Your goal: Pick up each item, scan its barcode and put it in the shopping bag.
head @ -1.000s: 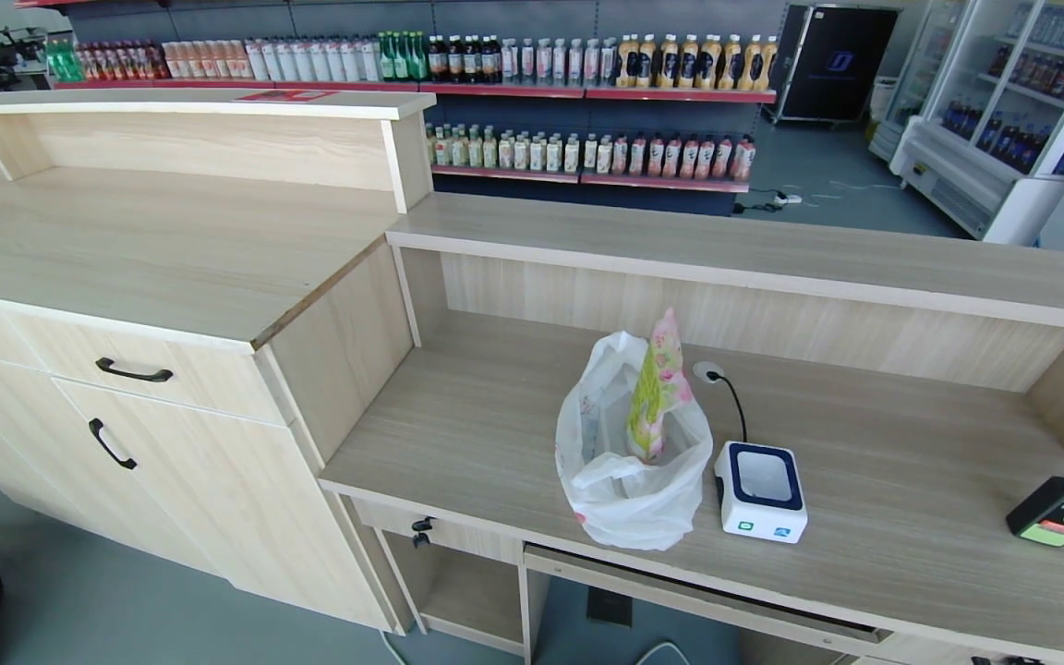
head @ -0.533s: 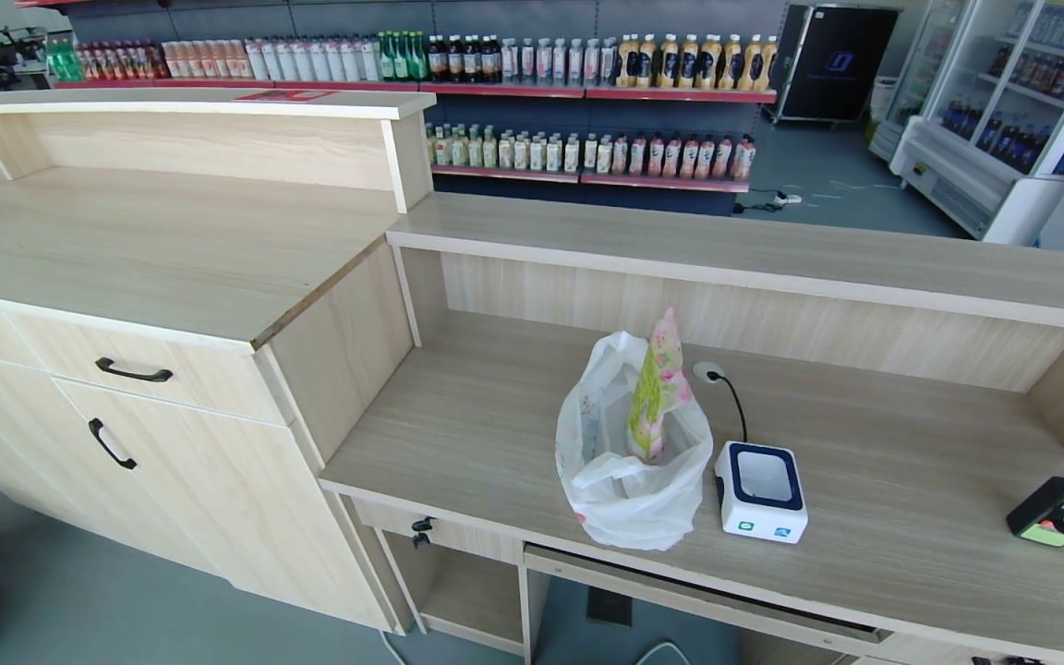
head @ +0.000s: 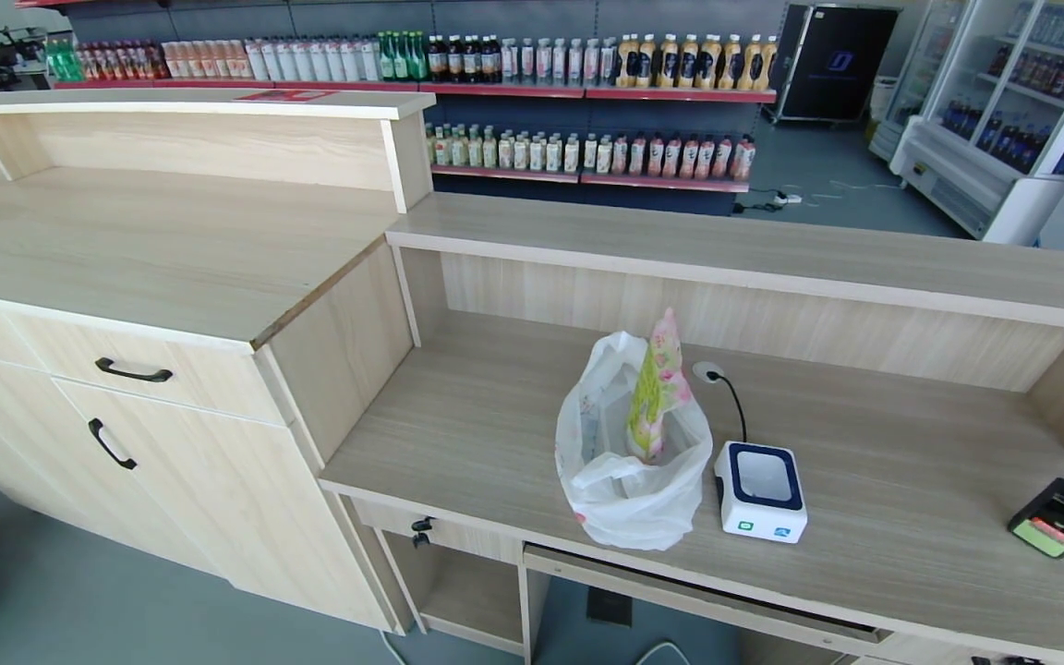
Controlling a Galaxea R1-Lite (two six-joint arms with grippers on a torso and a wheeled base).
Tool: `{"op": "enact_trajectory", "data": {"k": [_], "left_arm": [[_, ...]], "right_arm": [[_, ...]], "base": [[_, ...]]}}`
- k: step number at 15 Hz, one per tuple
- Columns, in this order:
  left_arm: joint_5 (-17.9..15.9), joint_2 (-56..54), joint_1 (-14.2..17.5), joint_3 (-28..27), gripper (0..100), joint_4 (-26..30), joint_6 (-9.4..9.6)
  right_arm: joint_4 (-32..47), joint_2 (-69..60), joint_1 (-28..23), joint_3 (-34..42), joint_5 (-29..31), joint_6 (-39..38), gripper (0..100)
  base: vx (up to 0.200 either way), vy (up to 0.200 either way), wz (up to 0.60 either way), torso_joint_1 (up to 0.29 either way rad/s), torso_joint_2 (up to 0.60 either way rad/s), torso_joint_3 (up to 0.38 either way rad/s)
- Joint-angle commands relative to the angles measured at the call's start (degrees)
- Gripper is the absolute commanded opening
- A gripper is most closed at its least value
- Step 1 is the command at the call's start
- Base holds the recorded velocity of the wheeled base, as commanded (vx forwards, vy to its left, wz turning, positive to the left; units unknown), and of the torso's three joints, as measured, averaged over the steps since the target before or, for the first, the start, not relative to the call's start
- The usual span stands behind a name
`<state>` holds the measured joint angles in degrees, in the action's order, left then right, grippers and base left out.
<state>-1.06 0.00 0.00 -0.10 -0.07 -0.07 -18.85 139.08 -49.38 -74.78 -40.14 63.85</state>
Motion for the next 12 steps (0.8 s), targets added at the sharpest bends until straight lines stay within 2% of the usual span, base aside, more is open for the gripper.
{"op": "enact_trajectory", "data": {"k": [1, 5, 8, 11, 12], "left_arm": [[0.01, 0.0, 0.0, 0.01, 100, -0.01, -0.01], [0.01, 0.0, 0.0, 0.01, 100, -0.01, -0.01], [0.01, 0.0, 0.0, 0.01, 100, -0.01, -0.01], [0.01, 0.0, 0.0, 0.01, 100, -0.01, -0.01], [0.01, 0.0, 0.0, 0.01, 100, -0.01, -0.01]], "right_arm": [[-0.05, 0.05, 0.43, 0.07, -0.02, 0.04, 0], [-0.23, -0.83, 0.96, 1.04, 0.07, 0.22, 0], [-3.39, -7.16, 0.87, 2.62, 0.24, 5.84, 0], [-7.34, -24.82, -0.1, 14.04, -0.2, 8.74, 0], [-7.43, -32.65, -0.27, 17.65, -0.46, 13.05, 0]], "base": [[0.0, 0.0, 0.0, 0.0, 0.0, 0.0], [0.0, 0.0, 0.0, 0.0, 0.0, 0.0], [0.0, 0.0, 0.0, 0.0, 0.0, 0.0], [0.0, 0.0, 0.0, 0.0, 0.0, 0.0], [0.0, 0.0, 0.0, 0.0, 0.0, 0.0]]}}
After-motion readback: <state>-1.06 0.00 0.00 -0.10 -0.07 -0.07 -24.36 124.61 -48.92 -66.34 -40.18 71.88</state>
